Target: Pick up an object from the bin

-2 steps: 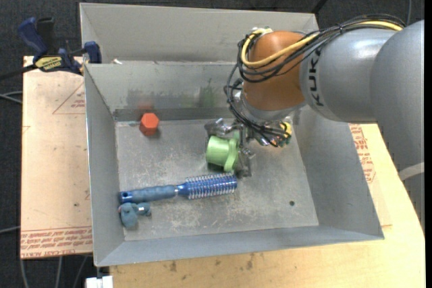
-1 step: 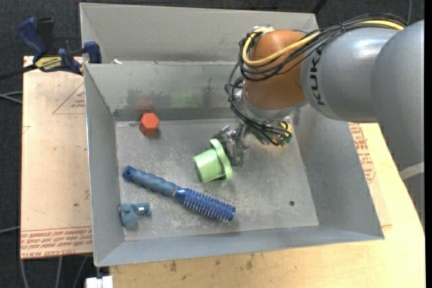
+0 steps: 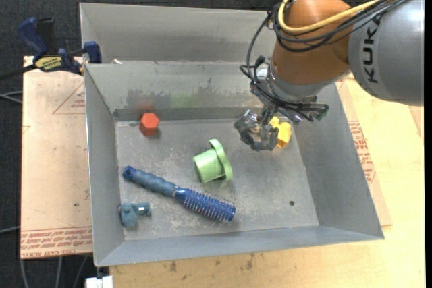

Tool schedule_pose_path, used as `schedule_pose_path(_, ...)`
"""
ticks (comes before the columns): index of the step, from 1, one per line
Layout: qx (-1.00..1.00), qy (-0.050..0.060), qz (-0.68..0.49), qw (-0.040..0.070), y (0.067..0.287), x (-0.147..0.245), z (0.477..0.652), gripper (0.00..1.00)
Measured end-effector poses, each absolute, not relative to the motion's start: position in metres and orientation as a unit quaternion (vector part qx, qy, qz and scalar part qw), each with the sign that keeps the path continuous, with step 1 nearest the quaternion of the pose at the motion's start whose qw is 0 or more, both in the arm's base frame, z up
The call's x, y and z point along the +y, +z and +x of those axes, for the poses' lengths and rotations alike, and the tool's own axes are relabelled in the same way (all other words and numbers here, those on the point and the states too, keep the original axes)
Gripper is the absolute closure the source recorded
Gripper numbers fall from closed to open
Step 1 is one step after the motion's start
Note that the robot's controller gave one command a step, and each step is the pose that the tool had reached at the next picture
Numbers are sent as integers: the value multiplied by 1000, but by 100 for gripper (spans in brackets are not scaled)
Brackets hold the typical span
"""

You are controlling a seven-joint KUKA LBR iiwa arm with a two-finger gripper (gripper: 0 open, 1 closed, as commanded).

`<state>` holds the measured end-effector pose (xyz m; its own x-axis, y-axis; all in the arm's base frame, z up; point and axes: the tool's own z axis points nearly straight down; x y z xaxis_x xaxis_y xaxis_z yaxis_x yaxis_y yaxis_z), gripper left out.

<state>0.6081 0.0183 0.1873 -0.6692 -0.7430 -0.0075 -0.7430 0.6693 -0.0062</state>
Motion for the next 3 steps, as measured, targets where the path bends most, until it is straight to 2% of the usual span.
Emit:
schedule_pose_path(1,914,0,-406,2,184,19,607,0)
schedule_pose_path(2,934,2,-359,-1,145,45,550,0)
schedule_pose_path(3,917,1,-400,2,93,48,540,0)
